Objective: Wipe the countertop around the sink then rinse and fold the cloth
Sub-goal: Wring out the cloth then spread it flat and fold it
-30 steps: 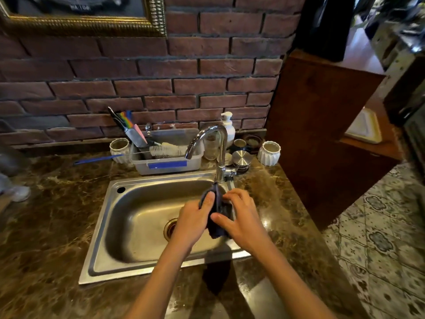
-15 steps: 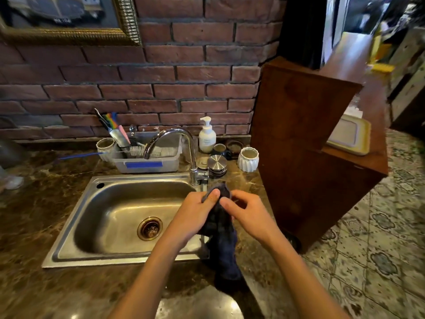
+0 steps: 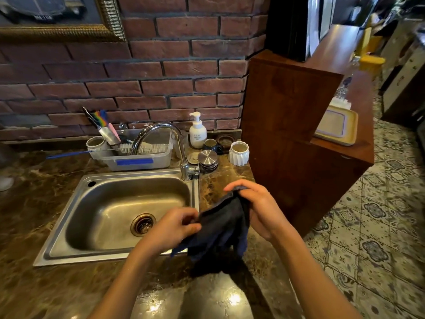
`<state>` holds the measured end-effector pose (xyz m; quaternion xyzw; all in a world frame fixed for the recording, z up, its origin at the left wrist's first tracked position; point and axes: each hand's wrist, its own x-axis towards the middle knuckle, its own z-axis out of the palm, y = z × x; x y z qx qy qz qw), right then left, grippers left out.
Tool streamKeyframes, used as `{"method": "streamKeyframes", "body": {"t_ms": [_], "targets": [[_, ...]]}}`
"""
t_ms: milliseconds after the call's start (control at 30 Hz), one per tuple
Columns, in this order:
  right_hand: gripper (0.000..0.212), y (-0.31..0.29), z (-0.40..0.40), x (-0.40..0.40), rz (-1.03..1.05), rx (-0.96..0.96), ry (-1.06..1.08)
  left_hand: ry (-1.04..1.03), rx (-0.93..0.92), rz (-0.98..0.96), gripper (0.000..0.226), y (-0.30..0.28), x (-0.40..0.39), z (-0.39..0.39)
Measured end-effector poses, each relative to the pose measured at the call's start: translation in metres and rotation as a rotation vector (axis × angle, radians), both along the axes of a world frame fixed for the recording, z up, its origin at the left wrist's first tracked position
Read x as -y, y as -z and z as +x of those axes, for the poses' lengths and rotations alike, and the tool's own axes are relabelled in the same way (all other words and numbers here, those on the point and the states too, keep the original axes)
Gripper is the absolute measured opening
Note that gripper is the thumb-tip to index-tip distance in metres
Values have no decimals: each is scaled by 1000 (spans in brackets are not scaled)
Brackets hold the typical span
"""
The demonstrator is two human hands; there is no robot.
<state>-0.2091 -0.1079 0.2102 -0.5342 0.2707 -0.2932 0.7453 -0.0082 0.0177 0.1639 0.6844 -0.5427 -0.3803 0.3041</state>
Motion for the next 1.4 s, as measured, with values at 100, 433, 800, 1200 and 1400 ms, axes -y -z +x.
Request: {"method": "streamKeyframes", "body": {"t_ms": [100, 433, 800, 1200, 1400], "targets": [[33, 0, -9, 3, 55, 21, 12, 2, -146, 51, 20, 24, -24, -4], [30, -1, -44, 18, 255, -79, 93, -92, -477, 51, 36, 23, -52, -2], [14, 16, -66, 39, 7, -242, 54, -297, -273, 0, 10, 41, -49, 3], [13, -38, -53, 104, -153, -199, 362, -544, -171, -296, 14, -44, 15, 51], [11, 24, -85, 78, 8, -230, 354, -478, -128, -244, 15, -4, -15, 33]]}}
